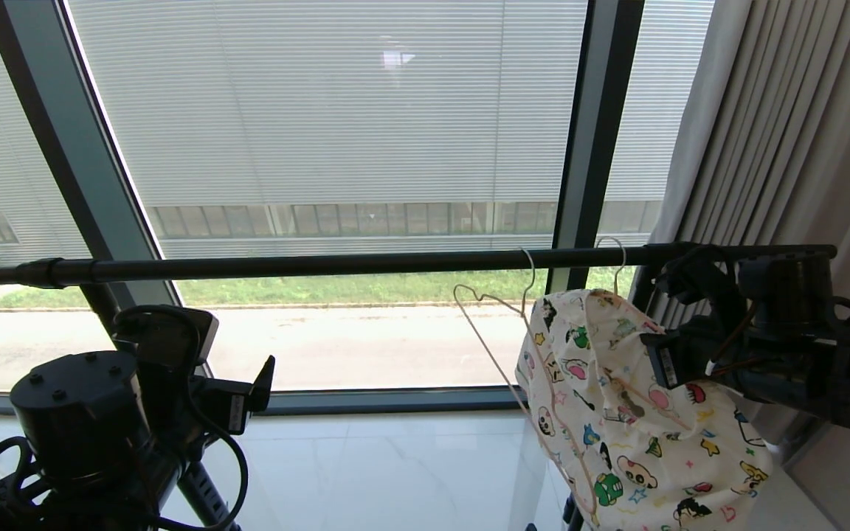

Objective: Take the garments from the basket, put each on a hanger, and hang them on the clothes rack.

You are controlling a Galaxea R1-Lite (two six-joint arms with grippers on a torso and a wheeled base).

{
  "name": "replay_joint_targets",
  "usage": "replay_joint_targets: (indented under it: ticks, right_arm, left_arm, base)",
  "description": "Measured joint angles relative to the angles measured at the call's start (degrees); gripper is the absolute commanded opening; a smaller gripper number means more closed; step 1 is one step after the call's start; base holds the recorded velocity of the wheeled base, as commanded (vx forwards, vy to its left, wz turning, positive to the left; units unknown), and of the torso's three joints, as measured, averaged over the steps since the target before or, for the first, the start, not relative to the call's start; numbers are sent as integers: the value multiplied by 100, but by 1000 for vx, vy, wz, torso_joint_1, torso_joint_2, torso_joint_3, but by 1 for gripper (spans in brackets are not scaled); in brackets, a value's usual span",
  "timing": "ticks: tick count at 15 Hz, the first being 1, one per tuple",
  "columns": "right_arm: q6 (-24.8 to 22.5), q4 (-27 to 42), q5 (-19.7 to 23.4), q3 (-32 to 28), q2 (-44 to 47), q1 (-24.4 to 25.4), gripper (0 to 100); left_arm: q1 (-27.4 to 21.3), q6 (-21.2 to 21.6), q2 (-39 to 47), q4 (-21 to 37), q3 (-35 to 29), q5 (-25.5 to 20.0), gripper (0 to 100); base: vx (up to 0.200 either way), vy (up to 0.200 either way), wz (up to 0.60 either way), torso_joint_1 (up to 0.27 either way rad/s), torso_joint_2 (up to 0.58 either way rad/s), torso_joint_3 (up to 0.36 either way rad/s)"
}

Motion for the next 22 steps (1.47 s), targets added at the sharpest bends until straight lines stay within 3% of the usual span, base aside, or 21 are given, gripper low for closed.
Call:
replay_joint_targets:
  ticks: [3,4,10,12,15,19,22]
  right_arm:
    - [2,0,-6,-2,49,-5,0]
    - [0,2,-22,-2,49,-5,100]
    - [-180,150,-154,26,-299,37,100]
    - [-521,591,-477,37,-646,72,100]
    - [-627,1104,-641,78,-1232,87,100]
    - [-649,1078,-668,150,-1606,87,100]
    - [-657,1075,-672,161,-1732,87,100]
  left_arm:
    - [0,0,0,2,0,0,100]
    - [0,0,0,2,0,0,100]
    - [0,0,0,-149,132,0,100]
    - [4,-4,-13,-190,293,7,100]
    - [20,2,-38,-246,386,29,100]
    - [30,0,-55,-255,397,99,100]
    - [35,5,-57,-436,380,161,100]
  base:
    - [0,0,0,0,0,0]
    - [0,0,0,0,0,0]
    - [0,0,0,0,0,0]
    - [0,0,0,0,0,0]
    - [0,0,0,0,0,0]
    - [0,0,0,0,0,0]
    - [-200,0,0,12,2,1]
